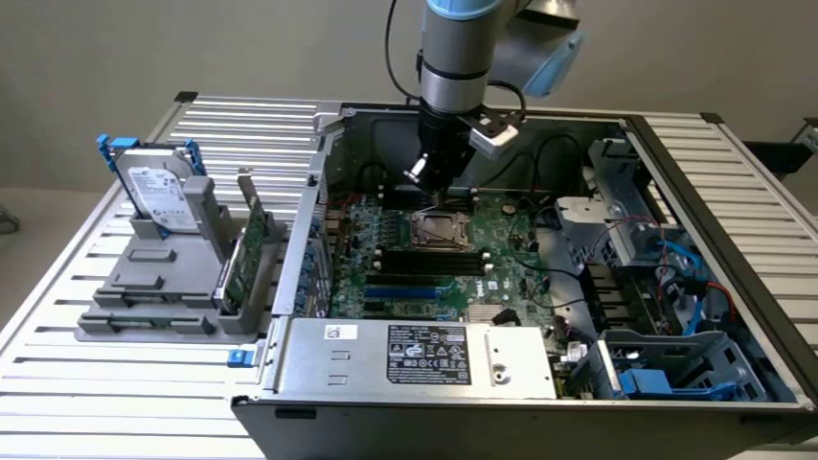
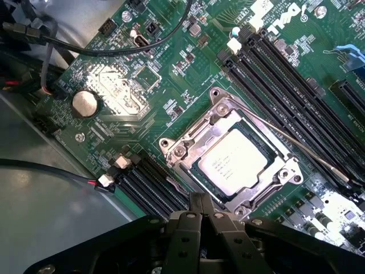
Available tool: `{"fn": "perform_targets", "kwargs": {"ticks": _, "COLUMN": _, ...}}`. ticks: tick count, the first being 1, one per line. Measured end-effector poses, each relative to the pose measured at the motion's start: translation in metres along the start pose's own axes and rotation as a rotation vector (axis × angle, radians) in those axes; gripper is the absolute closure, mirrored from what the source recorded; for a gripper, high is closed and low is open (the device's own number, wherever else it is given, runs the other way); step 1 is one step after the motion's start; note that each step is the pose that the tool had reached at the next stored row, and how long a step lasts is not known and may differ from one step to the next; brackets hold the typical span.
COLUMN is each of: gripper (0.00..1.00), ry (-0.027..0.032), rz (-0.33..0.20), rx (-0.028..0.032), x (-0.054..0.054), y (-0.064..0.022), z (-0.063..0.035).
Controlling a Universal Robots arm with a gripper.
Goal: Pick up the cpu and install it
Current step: 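Install the second cpu locking lever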
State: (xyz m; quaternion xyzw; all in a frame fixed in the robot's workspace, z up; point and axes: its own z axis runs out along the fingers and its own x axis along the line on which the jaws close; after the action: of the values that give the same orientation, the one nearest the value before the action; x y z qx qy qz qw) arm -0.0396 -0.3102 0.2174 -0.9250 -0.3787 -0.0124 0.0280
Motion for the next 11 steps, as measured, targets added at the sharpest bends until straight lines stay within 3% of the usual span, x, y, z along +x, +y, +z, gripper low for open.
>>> {"fn": "perform_targets", "kwargs": {"ticks": 11, "gripper": 0.89, "ry": -0.0026, "rz": -0.004, "rx": 0.003, "x": -0.0049, "y": -0.0048, "z": 0.0}}
